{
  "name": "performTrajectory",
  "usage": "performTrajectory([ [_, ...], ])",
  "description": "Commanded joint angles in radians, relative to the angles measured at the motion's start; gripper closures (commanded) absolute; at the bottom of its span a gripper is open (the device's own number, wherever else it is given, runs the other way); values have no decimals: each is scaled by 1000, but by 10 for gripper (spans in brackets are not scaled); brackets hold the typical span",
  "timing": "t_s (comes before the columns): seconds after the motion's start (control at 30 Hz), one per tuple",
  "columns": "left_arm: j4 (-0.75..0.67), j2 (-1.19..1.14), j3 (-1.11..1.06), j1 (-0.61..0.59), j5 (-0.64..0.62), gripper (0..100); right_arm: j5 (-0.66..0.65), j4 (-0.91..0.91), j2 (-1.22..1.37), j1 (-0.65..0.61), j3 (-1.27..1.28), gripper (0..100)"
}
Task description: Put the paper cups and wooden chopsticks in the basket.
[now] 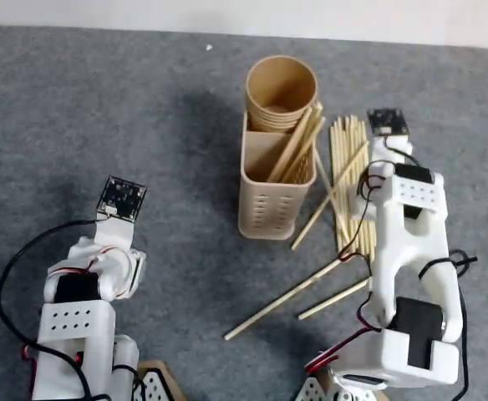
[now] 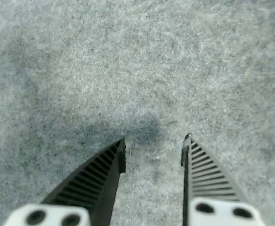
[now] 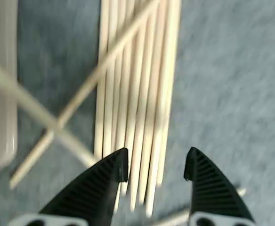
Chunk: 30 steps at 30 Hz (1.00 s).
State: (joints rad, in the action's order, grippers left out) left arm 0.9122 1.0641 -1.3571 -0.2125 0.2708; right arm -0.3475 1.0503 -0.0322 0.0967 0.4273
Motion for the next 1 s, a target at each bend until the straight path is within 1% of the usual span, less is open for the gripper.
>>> performTrajectory([
  [0.0,-15,12,5,12,8,797,-23,58,-47,-42,-35,796],
  [0.23,-15,12,5,12,8,797,-14,45,-108,-160,-31,796],
  [0.33,-15,12,5,12,8,797,25,-12,-71,-188,-31,796],
  [0.43,-15,12,5,12,8,797,54,-119,4,-191,-33,796],
  [0.53,-15,12,5,12,8,797,95,-217,102,-159,-41,796],
  [0.63,-15,12,5,12,8,797,98,-248,183,-105,-97,796],
  [0.73,-15,12,5,12,8,797,95,-245,229,-31,-165,796],
  [0.83,-15,12,5,12,8,797,92,-199,243,36,-211,796],
  [0.97,-15,12,5,12,8,797,38,-151,242,71,-260,796],
])
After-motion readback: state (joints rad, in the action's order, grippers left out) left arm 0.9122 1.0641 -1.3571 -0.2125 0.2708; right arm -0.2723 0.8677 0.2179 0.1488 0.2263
